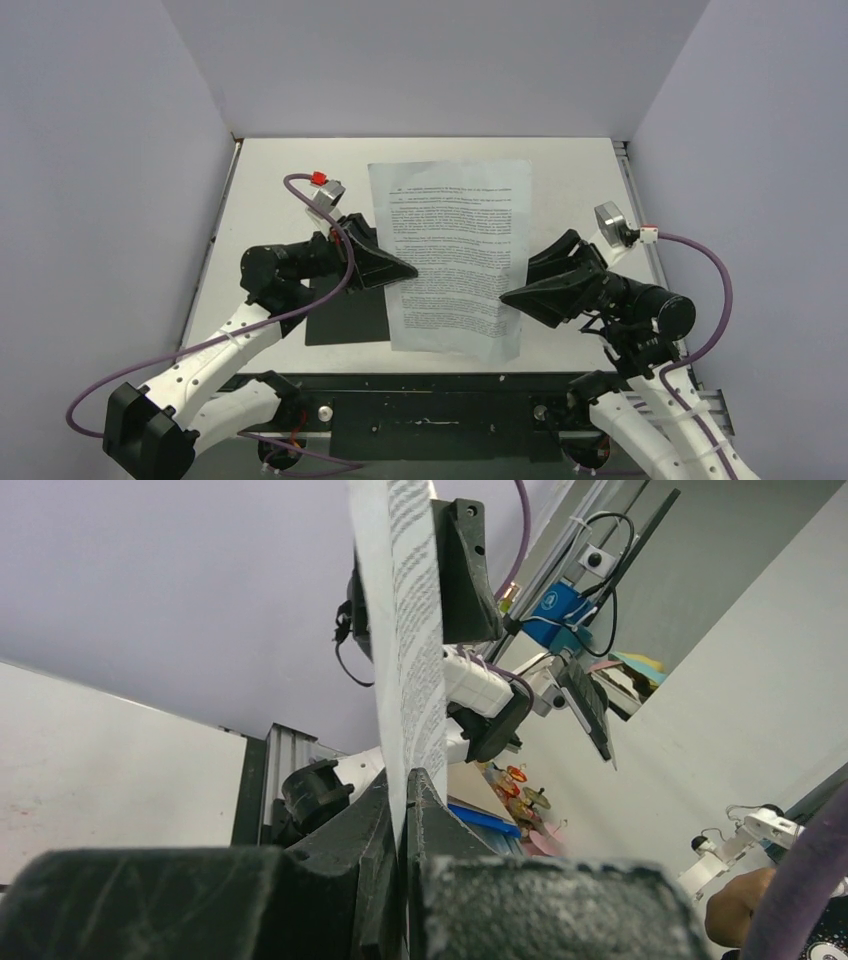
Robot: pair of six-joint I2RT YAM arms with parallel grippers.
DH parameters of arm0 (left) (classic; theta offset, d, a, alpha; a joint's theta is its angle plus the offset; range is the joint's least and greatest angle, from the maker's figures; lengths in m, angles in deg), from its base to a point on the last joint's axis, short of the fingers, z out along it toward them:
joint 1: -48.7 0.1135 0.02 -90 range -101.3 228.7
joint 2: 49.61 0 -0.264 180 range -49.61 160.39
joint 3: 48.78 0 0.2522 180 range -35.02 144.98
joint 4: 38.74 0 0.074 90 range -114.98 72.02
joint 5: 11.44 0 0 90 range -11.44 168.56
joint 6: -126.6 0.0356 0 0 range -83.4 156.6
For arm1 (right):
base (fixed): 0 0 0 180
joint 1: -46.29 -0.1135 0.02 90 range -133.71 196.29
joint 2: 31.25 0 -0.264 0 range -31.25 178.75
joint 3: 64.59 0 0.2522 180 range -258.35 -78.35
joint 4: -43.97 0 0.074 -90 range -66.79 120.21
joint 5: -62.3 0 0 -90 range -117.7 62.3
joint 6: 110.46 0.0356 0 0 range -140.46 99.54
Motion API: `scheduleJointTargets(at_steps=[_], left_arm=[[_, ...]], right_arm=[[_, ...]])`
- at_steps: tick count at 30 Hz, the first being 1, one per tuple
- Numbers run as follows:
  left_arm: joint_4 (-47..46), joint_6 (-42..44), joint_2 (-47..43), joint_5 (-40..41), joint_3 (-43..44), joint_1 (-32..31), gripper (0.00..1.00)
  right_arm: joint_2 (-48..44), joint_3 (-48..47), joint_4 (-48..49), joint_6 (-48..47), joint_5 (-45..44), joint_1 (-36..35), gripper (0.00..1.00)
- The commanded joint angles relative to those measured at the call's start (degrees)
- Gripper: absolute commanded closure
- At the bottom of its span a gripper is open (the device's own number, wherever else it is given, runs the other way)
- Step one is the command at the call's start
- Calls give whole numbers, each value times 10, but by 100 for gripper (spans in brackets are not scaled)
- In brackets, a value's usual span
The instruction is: Put the files into the folder
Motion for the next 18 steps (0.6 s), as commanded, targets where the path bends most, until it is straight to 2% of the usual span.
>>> scheduleJointTargets(at_steps=[1,5,18], left_arm=[[21,26,-7,7,22,-3,100],[53,43,-11,5,31,-4,100],[93,66,-23,8,37,-4,100]], right_arm=[[-11,-45,-119,-87,-4,-4,61],[-4,-76,-216,-147,-14,-4,68],[22,-94,-275,-180,-26,-4,75]])
